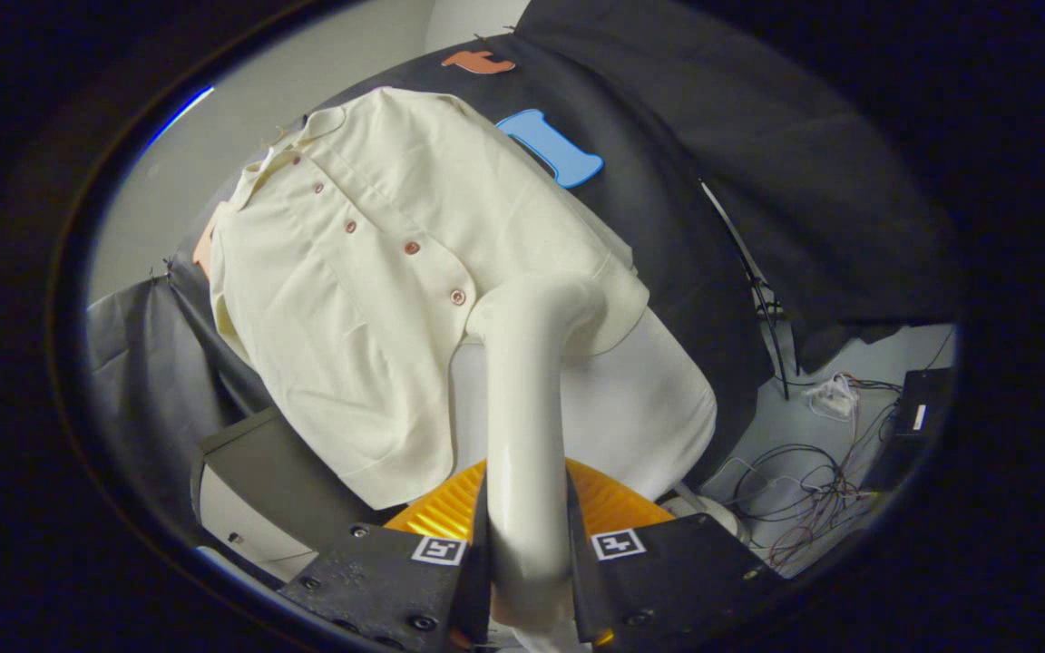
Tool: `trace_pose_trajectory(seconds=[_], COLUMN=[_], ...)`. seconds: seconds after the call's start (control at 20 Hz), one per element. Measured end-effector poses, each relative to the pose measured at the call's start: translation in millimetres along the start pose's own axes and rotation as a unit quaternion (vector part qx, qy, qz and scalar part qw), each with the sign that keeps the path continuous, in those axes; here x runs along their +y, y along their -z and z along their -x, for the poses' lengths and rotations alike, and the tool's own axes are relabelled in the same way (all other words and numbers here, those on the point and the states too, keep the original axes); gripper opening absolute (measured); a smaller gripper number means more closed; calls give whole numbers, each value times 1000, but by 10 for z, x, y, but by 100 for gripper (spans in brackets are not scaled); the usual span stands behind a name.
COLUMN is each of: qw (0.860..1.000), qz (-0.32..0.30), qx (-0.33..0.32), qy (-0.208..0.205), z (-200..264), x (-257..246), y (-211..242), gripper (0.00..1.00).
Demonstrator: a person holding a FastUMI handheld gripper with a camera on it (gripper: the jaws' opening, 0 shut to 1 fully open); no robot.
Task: Iron the clothes twice with a garment steamer, once on the left side and once on the right side.
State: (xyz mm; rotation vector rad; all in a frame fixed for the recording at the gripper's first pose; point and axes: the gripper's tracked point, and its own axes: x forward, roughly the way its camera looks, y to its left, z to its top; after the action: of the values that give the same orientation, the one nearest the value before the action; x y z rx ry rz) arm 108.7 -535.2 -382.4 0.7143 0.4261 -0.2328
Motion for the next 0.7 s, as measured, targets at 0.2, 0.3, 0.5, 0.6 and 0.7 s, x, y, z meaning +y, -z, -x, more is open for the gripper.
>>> trace_pose_trajectory(seconds=[0.2, 0.3, 0.5, 0.6, 0.7], qw=[1000, 1000, 998, 996, 994], qz=[2, -1, 4, 25, 51], qx=[-3, -10, -39, -46, -42], qy=[-14, -22, -59, -76, -86], z=[340, 526, 960, 1122, 1254], x=[303, 513, 1206, 1608, 1972], y=[136, 156, 134, 179, 265], gripper=[36, 35, 36, 35, 35])
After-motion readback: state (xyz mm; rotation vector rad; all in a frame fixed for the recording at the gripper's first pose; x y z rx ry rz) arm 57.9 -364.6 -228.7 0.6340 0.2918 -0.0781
